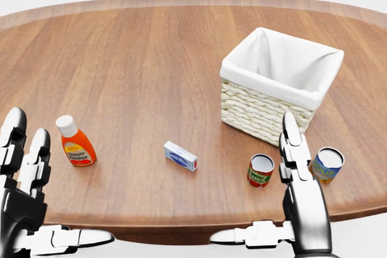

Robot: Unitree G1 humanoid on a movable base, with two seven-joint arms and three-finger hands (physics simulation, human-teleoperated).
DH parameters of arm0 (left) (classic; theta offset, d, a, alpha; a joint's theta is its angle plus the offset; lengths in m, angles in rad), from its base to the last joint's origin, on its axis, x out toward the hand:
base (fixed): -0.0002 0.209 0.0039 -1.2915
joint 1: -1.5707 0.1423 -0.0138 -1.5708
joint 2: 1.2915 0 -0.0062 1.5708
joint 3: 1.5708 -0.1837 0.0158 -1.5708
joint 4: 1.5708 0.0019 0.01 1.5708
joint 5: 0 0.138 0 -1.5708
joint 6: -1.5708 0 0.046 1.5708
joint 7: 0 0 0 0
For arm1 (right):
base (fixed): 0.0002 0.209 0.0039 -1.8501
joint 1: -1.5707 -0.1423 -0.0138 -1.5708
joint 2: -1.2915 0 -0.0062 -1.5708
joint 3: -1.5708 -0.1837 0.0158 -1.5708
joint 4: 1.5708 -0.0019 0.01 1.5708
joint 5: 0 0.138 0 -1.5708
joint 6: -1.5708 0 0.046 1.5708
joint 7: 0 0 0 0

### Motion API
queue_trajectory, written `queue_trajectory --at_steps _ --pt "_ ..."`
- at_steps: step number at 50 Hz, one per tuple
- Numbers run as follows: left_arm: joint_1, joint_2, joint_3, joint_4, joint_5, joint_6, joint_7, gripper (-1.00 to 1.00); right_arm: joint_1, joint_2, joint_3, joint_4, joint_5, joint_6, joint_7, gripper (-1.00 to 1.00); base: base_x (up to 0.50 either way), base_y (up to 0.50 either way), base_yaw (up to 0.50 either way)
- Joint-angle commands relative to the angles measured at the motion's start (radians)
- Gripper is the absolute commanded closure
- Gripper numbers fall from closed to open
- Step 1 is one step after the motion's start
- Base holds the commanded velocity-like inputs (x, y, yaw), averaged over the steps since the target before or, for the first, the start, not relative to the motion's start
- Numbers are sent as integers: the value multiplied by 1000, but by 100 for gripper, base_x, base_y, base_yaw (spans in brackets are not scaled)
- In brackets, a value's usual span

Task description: Pick up the ketchup, and put it in the basket.

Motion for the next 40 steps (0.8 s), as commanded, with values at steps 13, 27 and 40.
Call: queue_trajectory --at_steps 13,27,40 --pt "-5 -1 14 -18 -20 0 -9 -100 4 -3 13 -7 -14 -14 6 -100 50 8 0" --pt "-11 -2 21 -21 -20 0 -9 -100 6 -4 12 -15 -21 -19 3 -100 50 8 0" --pt "-8 -1 10 -13 -4 0 -12 -100 -6 2 -2 -4 -21 -13 -13 -100 50 8 0"
